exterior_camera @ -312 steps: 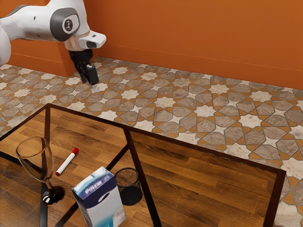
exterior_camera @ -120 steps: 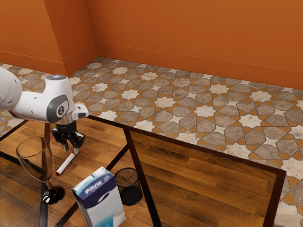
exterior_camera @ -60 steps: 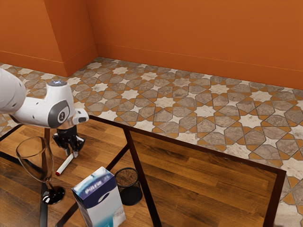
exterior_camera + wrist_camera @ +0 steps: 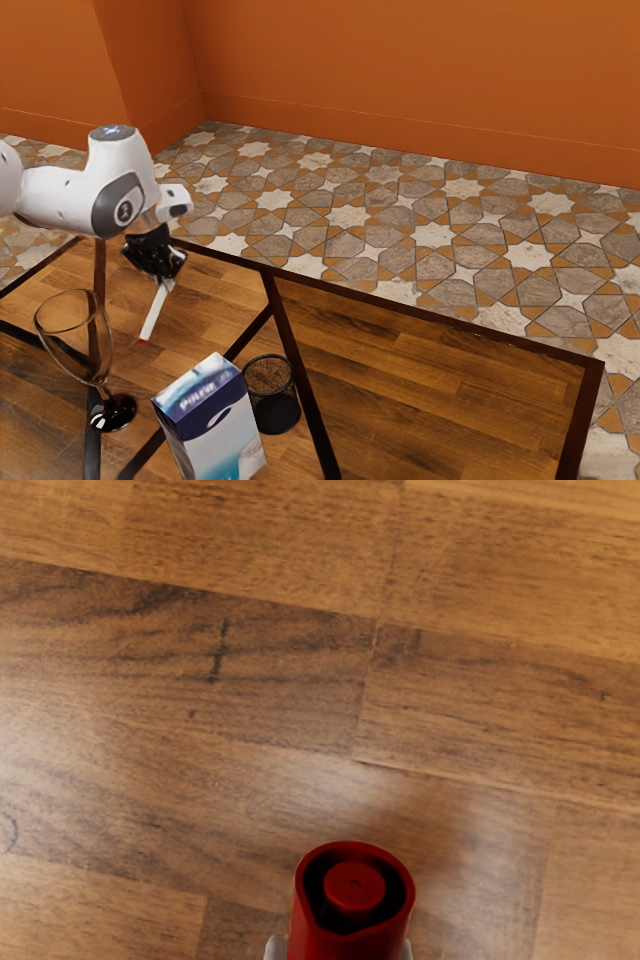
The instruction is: Put the marker into the pen holder.
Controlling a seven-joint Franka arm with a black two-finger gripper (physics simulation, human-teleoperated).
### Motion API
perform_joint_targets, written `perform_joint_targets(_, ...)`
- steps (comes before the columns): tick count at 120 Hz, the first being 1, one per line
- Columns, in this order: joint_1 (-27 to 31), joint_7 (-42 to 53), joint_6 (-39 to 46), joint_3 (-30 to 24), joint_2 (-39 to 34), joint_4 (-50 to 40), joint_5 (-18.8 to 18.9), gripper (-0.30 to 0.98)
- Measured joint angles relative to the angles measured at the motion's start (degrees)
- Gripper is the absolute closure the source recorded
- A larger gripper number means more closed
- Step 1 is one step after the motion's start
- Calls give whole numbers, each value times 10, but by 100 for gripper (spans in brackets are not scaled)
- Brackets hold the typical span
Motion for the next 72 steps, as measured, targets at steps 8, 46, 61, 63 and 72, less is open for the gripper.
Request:
perform_joint_targets(8, -26, -2, -7, -3, -47, 0, -1, 79)
perform_joint_targets(46, -98, -4, -18, -66, -124, 9, -45, 79)
perform_joint_targets(61, -126, -4, -1, -70, -126, -3, -56, 79)
perform_joint_targets(63, -128, -5, 2, -70, -126, -6, -57, 78)
perform_joint_targets(72, -131, -6, 10, -73, -126, -16, -59, 78)
